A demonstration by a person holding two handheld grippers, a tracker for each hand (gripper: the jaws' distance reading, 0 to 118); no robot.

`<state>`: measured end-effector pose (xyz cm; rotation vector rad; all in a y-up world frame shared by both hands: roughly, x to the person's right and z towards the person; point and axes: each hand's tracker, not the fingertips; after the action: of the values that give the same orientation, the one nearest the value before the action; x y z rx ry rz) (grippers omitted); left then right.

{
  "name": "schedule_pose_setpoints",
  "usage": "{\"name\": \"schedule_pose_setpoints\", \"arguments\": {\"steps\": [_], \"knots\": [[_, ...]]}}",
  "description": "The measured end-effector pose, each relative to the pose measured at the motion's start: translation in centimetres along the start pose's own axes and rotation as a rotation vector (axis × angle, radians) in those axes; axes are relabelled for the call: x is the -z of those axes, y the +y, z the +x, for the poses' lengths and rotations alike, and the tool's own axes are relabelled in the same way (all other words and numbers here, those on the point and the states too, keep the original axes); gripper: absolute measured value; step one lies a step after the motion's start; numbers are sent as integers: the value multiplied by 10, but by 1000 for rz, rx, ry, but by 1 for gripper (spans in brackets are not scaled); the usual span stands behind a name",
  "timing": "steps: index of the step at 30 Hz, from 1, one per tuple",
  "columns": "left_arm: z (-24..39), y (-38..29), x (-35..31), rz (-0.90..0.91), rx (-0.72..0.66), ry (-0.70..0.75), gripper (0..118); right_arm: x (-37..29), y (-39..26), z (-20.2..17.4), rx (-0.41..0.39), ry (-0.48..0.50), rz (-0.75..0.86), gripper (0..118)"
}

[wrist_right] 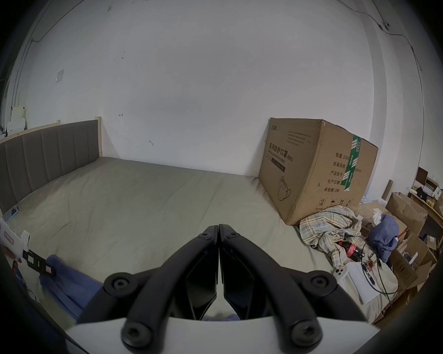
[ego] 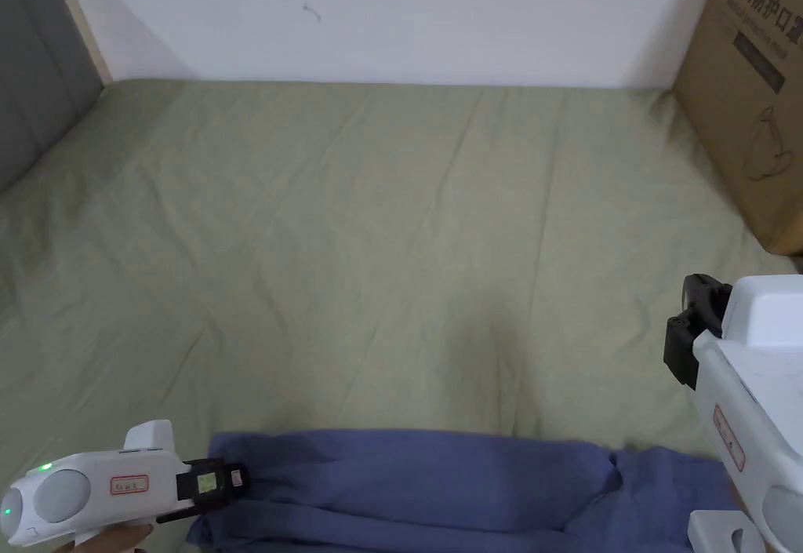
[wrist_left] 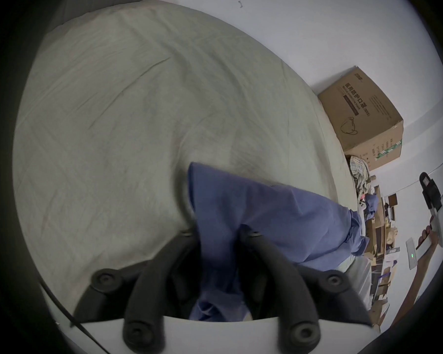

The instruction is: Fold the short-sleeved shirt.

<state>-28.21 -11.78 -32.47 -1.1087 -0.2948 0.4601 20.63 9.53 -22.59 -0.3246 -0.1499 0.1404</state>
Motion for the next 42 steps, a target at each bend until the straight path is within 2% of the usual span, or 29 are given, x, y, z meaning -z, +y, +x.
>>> {"name": "schedule_pose_setpoints", "arguments": {"steps": [2,5,12,16,19,21,24,32,38,42], "knots": [[0,6,-3,7,41,32,16,0,-1,3,9,-1,-2,0],[19,4,-15,31,107,63,13,-1,-2,7,15,-4,-4,0],[38,12,-67,95,63,36,10,-4,4,15,18,-8,13,0],[9,26,-87,125,70,131,10,-6,6,18,30,-5,27,0],[16,32,-109,124,36,186,10,-8,7,19,35,2,37,0],[7,33,-112,125,42,221,10,-11,6,19,37,5,42,0],[33,29,-115,122,86,220,11,-14,4,22,41,12,43,0],[157,8,-78,37,178,74,11,-25,2,31,62,32,54,0],[217,-12,-12,-53,212,15,11,-34,1,45,72,29,63,0],[234,-31,38,-124,219,16,11,-39,-3,55,74,17,66,0]]}}
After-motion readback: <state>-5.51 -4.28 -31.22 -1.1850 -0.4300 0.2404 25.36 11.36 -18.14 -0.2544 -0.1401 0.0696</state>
